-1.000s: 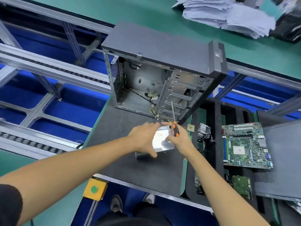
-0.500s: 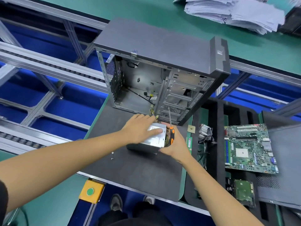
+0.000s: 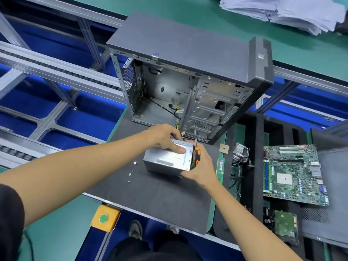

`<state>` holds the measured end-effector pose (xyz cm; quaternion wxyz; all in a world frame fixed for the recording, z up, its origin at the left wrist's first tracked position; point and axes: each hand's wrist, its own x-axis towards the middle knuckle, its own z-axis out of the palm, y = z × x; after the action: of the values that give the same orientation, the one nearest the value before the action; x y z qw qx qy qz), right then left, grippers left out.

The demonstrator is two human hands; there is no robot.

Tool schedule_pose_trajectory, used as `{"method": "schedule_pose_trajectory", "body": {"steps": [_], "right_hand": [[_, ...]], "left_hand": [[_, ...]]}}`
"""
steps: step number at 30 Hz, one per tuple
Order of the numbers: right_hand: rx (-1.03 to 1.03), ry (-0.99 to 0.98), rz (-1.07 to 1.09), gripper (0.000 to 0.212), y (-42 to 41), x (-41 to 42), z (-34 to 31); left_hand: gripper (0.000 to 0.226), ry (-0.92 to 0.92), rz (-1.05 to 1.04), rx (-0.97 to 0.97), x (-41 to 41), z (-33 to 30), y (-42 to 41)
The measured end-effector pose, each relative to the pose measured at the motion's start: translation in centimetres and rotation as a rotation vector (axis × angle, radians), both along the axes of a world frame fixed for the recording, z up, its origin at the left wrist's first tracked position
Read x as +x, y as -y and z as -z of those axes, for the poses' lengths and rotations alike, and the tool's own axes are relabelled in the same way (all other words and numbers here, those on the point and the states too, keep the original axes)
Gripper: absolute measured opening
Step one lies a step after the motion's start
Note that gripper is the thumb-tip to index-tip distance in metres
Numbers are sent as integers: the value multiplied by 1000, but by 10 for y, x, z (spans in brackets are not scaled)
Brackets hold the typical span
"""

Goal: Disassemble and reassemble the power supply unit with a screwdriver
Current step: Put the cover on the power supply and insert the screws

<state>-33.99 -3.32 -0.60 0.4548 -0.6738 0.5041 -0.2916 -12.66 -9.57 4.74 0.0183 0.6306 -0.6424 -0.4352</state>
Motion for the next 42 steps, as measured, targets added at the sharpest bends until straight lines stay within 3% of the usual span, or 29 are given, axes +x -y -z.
{"method": "schedule_pose_trajectory", "body": {"steps": [10, 12, 14, 16, 19, 22, 26, 29, 32, 36, 38, 40, 42], "right_hand": [[-11, 8, -61, 85, 6, -2, 2], [56, 116, -37, 70, 6, 0, -3], [142, 308, 70, 44, 8, 5, -7], [190, 381, 225, 28, 11, 16, -15], [181, 343, 442, 25, 21, 33, -16], [213, 357, 529, 24, 24, 45, -19], [255, 263, 343, 28, 36, 35, -17], [284, 145, 25, 22, 63, 26, -25], [410, 119, -197, 20, 80, 17, -28], [500, 98, -251, 20, 89, 14, -25], [520, 113, -248, 9, 92, 12, -19], [515, 103, -238, 31, 93, 14, -14], [494, 105, -221, 34, 90, 14, -11]], "left_hand": [[41, 243, 144, -132, -11, -18, -6], [36, 227, 121, -156, -13, -10, -16], [35, 211, 143, -171, -13, -3, -26], [35, 208, 152, -177, -16, -1, -29], [30, 191, -8, -212, -29, 6, -31], [45, 355, -111, -461, -37, 18, -47], [40, 468, -260, -831, -40, 27, -75], [36, 371, -296, -916, -49, 32, -84], [49, 248, -142, -927, -48, 35, -88], [100, 413, 184, -901, -33, 40, -99], [100, 483, 215, -912, -29, 42, -105], [94, 507, 189, -943, -29, 44, -109], [92, 537, 176, -950, -32, 46, -114]]}}
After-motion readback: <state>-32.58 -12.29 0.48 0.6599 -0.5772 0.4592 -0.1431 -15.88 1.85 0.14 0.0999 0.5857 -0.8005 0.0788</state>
